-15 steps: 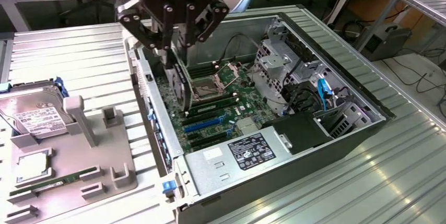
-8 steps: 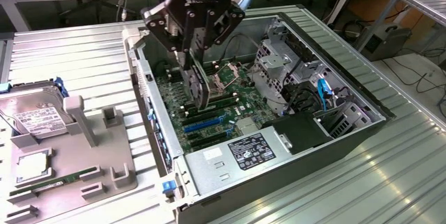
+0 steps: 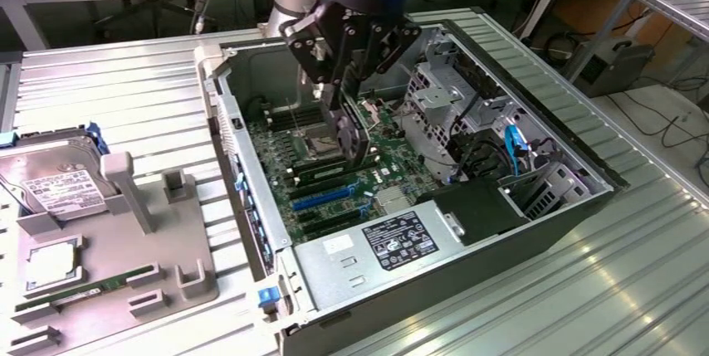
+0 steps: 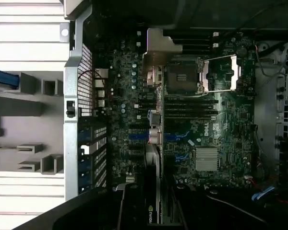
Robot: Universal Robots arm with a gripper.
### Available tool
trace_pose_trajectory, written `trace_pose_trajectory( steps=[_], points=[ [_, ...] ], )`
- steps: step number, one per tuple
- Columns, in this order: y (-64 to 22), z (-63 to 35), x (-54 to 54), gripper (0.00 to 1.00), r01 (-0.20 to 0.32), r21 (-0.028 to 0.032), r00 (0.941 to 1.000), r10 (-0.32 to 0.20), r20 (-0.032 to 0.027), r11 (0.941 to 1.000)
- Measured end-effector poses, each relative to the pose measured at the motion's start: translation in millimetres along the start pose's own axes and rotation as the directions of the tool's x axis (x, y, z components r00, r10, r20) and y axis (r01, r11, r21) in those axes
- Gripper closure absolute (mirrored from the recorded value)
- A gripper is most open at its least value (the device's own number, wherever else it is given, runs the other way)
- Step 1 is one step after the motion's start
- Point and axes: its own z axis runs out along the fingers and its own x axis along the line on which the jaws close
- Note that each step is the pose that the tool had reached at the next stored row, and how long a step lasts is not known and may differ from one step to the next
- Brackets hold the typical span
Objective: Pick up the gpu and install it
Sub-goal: 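Pick up the gpu and move the gpu toward the slot, then insert the gpu into the slot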
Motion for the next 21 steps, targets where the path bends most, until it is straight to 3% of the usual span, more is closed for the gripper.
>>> trace_pose_trajectory(
  steps=[3, 7, 21],
  points=[
    [5.7, 8.2, -20.6, 0.74, 0.0, 0.0002, 1.0, 0.0, -0.0019, 1.0],
    [6.3, 18.9, -41.7, 0.74, 0.0, 0.0006, 1.0, 0.0, -0.0026, 1.0],
    [6.3, 19.4, -42.4, 0.74, -0.003, 0.0007, 1.0, 0.003, -0.0028, 1.0]
  ],
)
